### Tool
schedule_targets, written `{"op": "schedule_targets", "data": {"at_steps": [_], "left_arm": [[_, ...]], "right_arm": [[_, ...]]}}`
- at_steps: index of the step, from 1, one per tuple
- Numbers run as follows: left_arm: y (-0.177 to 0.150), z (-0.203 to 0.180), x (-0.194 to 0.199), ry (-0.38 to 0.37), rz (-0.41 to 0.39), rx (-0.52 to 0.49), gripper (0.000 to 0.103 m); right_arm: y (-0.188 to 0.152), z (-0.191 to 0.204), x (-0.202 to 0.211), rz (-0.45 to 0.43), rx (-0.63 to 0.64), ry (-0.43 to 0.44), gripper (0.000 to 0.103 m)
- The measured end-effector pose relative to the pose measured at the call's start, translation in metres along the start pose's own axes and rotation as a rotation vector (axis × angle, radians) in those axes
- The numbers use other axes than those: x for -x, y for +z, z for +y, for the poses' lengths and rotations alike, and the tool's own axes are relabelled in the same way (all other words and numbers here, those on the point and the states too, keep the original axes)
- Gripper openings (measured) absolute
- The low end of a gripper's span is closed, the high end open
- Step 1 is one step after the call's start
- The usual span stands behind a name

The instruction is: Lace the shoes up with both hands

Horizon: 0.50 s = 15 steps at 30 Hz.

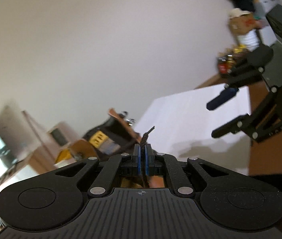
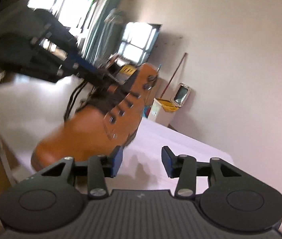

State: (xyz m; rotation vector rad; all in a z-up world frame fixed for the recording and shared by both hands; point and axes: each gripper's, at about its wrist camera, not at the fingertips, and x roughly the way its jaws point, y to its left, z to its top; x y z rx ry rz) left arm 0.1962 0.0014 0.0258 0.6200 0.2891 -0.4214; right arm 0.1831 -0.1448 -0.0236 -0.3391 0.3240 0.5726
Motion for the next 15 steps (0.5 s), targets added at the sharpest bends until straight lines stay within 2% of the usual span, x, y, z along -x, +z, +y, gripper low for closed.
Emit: {"op": "schedule_targets", "data": {"at_steps": [1,4,10,15], "left_arm": [[0.003,-0.002,-0.002,0.013,0.003,-0.001,0.004],[0.009,-0.003,-0.005,0.048,0.017,0.02,0.004],[0.017,-0.007,-0.003,0.114,0.064,0.031,0.004],[0.028,-0.014,-0.007,0.164,0.1,0.081,0.004]], "right_arm": [[0.001,-0.009,-0.004,-0.015,-0.069,0.02,0.058],[0.0,-0.031,-0.015,-0.039,-0.22,0.06,0.058],[-0.003,-0.065,-0.042,-0.047,-0.34,0.111,0.059],[-0.007,-0.092,-0.054,-0.073,-0.445,0.153,0.067]]}}
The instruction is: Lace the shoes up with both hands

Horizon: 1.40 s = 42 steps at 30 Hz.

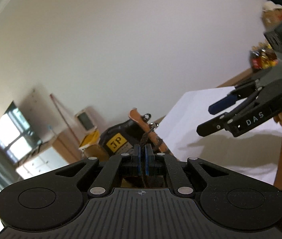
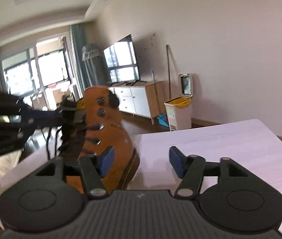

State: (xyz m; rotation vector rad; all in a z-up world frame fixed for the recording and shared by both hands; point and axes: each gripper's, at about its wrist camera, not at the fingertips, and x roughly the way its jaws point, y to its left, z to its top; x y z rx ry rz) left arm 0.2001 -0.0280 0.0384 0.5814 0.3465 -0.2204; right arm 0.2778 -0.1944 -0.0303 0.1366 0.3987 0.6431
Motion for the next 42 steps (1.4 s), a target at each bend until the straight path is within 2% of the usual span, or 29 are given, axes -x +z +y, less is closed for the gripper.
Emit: {"op": "schedule_targets", "data": {"at_steps": [5,10,17,22,26,31,35,36,39,42], "left_arm": [[0.0,-0.018,0.004,0.043,0.018,-0.012,0.004],[-0.005,-0.021,-0.011,0.053,0.044,0.022,0.004],[0.001,-0.027,-0.018,0.114,0.073,0.031,0.004],[0.002,-0.032,-0.027,0.131,0.085,0.009,0.004],[0.003,-0.031,-0.03,0.155,0.1,0.004,0.005],[0.004,-0.028,-0.033,0.171,0.109,0.005,0.005],[0.0,-0.023,-0.017,0.146,0.087,0.032,0.005],[-0.003,-0.02,-0.009,0.133,0.078,0.052,0.005],[-0.014,-0.004,0.009,0.16,0.075,0.088,0.005],[-0.024,0.012,0.021,0.196,0.09,0.124,0.005]], "right_arm": [[0.007,-0.015,-0.005,-0.033,-0.063,0.034,0.073],[0.014,-0.025,-0.005,-0.043,-0.07,0.043,0.08],[0.024,-0.04,-0.007,-0.059,-0.08,0.016,0.091],[0.031,-0.044,-0.015,-0.078,-0.126,0.083,0.093],[0.037,-0.038,-0.024,-0.073,-0.04,0.06,0.093],[0.043,-0.025,-0.041,-0.033,0.084,0.086,0.093],[0.037,-0.023,-0.045,-0.015,0.084,0.075,0.094],[0.034,-0.024,-0.044,-0.006,0.076,0.088,0.094],[0.021,-0.021,-0.036,0.019,0.092,0.136,0.094],[0.002,-0.011,-0.018,0.051,0.187,0.195,0.094]]}}
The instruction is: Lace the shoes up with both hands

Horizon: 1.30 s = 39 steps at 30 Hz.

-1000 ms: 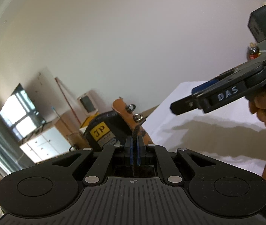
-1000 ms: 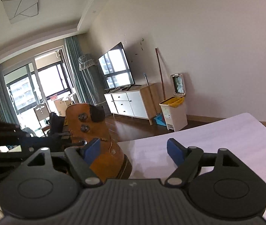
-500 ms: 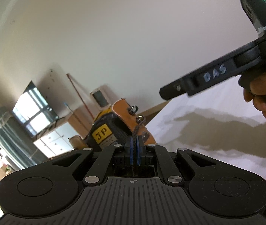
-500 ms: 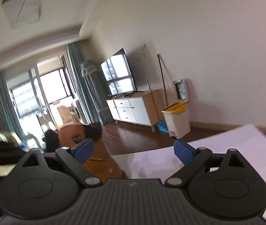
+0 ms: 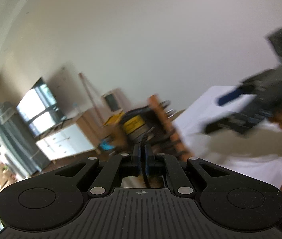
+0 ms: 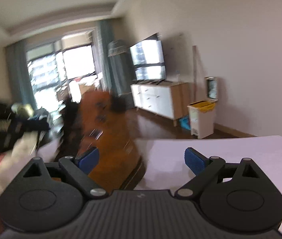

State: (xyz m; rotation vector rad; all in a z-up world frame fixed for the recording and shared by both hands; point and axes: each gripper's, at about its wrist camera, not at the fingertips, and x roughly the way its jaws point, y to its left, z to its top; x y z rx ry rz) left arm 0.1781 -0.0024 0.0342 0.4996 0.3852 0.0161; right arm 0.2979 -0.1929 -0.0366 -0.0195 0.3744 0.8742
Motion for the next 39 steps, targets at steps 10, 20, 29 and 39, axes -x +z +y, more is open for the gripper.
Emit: {"op": "schedule_targets", "data": {"at_steps": [10,20,29,39], "left_arm": [[-0.013,0.018,0.003,-0.012,-0.002,0.06,0.005],[-0.024,0.017,0.008,-0.042,-0.008,0.081,0.006],[-0.02,0.023,0.007,-0.026,-0.029,0.066,0.009],[-0.025,0.044,0.018,0.011,-0.046,0.065,0.009]], "right_arm": [[-0.04,0.057,0.025,0.166,0.331,0.118,0.094],[-0.044,0.079,-0.004,0.179,0.33,0.158,0.096],[-0.046,0.143,-0.039,0.11,0.313,0.168,0.103],[-0.037,0.15,-0.028,0.048,0.26,0.163,0.099]]}}
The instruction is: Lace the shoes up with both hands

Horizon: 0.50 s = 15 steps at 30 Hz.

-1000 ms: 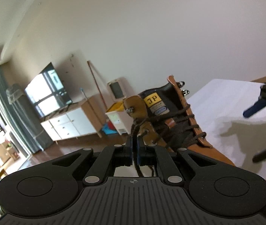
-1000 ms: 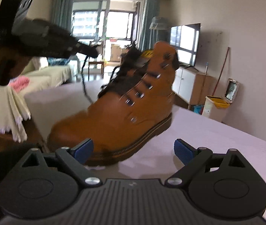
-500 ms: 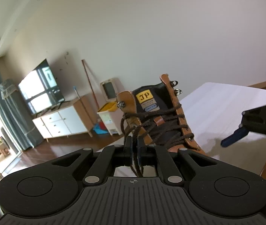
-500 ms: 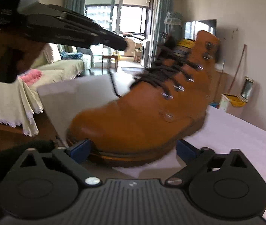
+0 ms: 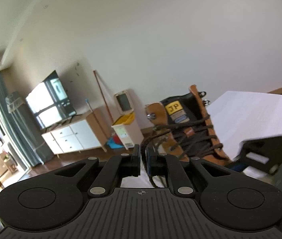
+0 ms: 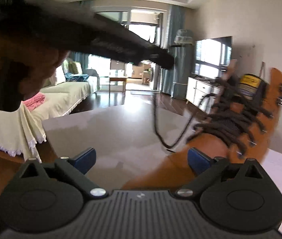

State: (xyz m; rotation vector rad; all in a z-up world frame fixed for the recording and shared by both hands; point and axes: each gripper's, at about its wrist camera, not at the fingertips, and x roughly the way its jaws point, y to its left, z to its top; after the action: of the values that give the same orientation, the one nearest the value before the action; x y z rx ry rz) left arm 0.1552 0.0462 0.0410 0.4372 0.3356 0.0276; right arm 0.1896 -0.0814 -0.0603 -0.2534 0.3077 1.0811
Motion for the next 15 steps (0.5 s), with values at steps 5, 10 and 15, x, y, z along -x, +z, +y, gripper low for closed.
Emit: {"op": "schedule_targets", "data": {"at_steps": [5,10,15], "left_arm": [[-0.006,0.004,-0.001,-0.017,0.002,0.02,0.009],[-0.007,-0.002,-0.003,-0.043,-0.004,0.034,0.009],[-0.009,-0.005,-0.003,-0.048,-0.002,0.031,0.009]], "right_arm": [[-0.016,-0.024,0.045,0.055,-0.006,-0.071,0.099],[-0.025,-0.038,0.061,0.12,0.009,-0.095,0.099],[-0.028,-0.039,0.052,0.166,0.042,-0.079,0.099]]}}
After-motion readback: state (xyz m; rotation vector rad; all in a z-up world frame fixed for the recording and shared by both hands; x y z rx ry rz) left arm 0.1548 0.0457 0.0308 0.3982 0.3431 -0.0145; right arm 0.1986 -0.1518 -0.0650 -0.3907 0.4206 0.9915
